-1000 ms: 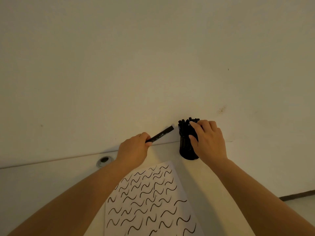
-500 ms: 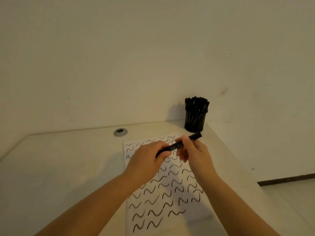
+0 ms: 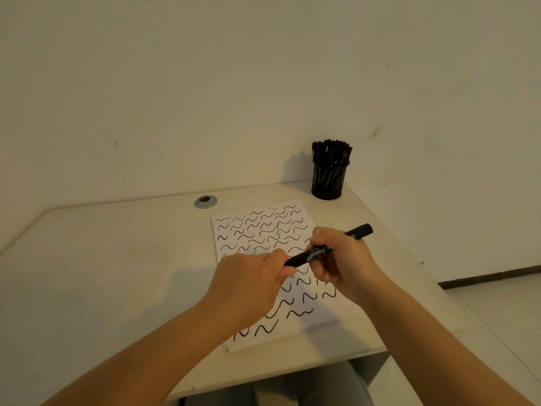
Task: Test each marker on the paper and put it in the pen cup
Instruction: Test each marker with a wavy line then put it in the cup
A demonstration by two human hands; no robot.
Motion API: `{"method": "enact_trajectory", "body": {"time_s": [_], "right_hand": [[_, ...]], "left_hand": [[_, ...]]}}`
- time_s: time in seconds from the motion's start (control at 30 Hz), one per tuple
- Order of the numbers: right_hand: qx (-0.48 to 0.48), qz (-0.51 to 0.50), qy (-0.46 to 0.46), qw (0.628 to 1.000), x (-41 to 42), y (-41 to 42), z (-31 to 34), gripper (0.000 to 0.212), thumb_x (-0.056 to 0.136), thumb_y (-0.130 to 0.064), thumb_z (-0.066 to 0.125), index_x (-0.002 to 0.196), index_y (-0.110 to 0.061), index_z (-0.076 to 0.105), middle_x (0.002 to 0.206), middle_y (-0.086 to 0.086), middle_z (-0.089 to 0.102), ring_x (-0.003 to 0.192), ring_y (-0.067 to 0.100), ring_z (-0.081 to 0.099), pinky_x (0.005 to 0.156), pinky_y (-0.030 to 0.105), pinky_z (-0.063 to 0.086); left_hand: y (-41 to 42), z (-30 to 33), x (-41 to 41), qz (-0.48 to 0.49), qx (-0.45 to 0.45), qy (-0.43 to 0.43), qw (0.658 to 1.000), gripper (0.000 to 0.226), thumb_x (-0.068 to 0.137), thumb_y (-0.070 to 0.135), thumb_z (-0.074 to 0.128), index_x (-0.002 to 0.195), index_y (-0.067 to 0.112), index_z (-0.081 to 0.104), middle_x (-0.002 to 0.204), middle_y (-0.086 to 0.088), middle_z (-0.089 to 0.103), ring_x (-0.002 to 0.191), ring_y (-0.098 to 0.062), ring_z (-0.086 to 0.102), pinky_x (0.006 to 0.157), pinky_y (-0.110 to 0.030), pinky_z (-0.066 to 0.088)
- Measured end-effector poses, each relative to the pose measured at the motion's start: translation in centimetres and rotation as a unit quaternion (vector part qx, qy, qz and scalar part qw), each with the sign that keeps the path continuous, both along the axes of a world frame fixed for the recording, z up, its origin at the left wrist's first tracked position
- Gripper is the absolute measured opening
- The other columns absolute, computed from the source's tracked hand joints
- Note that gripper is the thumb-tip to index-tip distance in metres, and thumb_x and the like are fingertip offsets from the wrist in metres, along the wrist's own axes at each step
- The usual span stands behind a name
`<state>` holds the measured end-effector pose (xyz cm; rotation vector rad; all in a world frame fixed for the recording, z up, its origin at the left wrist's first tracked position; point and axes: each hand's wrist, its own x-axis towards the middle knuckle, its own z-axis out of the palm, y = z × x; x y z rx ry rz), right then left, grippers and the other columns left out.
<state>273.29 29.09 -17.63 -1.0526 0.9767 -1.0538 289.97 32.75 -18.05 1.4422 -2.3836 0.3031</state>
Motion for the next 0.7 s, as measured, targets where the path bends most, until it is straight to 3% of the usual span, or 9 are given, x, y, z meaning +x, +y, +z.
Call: {"method": "enact_trajectory", "body": {"time_s": [0.1,0.17,0.23,0.4,0.47,0.53,0.6,0.7], "right_hand": [[-0.021,-0.001,0.004,1.0,-0.1,0.0,-0.3,0.032,0.081,-0.006,0.046,0.049,-0.005,0.05,0.035,0.009,0.04,0.031,0.018,0.03,0.037,0.023,0.022],[-0.033,0.003,-0.005,0.999,-0.2,-0.2,-0.6,0.036,0.08,-0.003,0.046,0.044,-0.009,0.048,0.035,0.008,0.038,0.031,0.018,0.029,0.038,0.022,0.021],[-0.048,0.022,-0.018,0.998,-0.4,-0.3,-1.2,0.039,0.078,-0.003,0.046,0.041,-0.013,0.047,0.036,0.007,0.038,0.031,0.017,0.029,0.037,0.02,0.022],[-0.084,0.07,-0.065,0.992,-0.8,-0.7,-2.2,0.023,0.063,-0.006,0.049,0.042,-0.011,0.039,0.036,0.006,0.037,0.027,0.014,0.03,0.035,0.013,0.024],[-0.064,0.018,-0.163,0.984,-2.8,-1.6,-1.8,0.021,0.058,-0.006,0.047,0.041,-0.014,0.04,0.031,0.003,0.034,0.024,0.01,0.026,0.034,0.01,0.018],[-0.086,-0.053,-0.151,0.983,-5.6,-2.7,-1.6,0.03,0.069,-0.004,0.043,0.042,-0.017,0.044,0.035,0.0,0.04,0.027,0.011,0.028,0.036,0.017,0.015],[-0.125,-0.073,-0.016,0.989,-6.6,-2.7,-1.9,0.038,0.085,-0.003,0.042,0.051,-0.015,0.051,0.042,0.0,0.045,0.035,0.013,0.033,0.038,0.02,0.019],[-0.135,-0.018,0.133,0.982,-5.5,-1.7,-3.6,0.013,0.086,-0.008,0.057,0.077,-0.011,0.066,0.055,-0.005,0.057,0.05,0.01,0.048,0.043,0.018,0.036]], "left_hand": [[-0.1,-0.7,-0.2,-0.007,0.098,0.08,0.992,0.029,0.094,0.045,0.02,0.087,0.027,0.041,0.058,0.012,0.041,0.052,-0.012,0.046,0.046,-0.022,0.031],[0.2,-0.6,-0.4,-0.017,0.172,0.133,0.976,0.026,0.094,0.043,0.024,0.077,0.03,0.038,0.054,0.01,0.048,0.047,-0.005,0.051,0.049,-0.022,0.041],[0.4,-0.7,-0.3,-0.029,0.243,0.197,0.949,0.029,0.095,0.04,0.028,0.07,0.032,0.041,0.048,0.007,0.052,0.038,-0.002,0.048,0.046,-0.017,0.04],[0.6,-1.5,0.3,-0.093,0.408,0.319,0.85,0.035,0.098,0.031,0.031,0.066,0.026,0.046,0.039,0.008,0.045,0.04,-0.004,0.043,0.048,-0.014,0.038],[0.8,-2.1,1.7,-0.085,0.478,0.381,0.787,0.035,0.095,0.038,0.033,0.068,0.02,0.047,0.044,0.01,0.036,0.042,-0.005,0.039,0.048,-0.015,0.036],[0.5,-2.7,3.4,-0.015,0.488,0.464,0.739,0.036,0.09,0.042,0.033,0.071,0.015,0.047,0.046,0.009,0.034,0.042,-0.007,0.036,0.046,-0.016,0.033],[-0.4,-3.3,4.3,0.029,0.433,0.489,0.757,0.036,0.093,0.038,0.032,0.074,0.012,0.049,0.046,0.007,0.043,0.043,-0.008,0.045,0.047,-0.018,0.036],[-1.5,-3.5,3.0,0.003,0.306,0.395,0.866,0.037,0.092,0.044,0.031,0.076,0.021,0.056,0.065,0.011,0.067,0.061,-0.006,0.062,0.06,-0.024,0.046]]}}
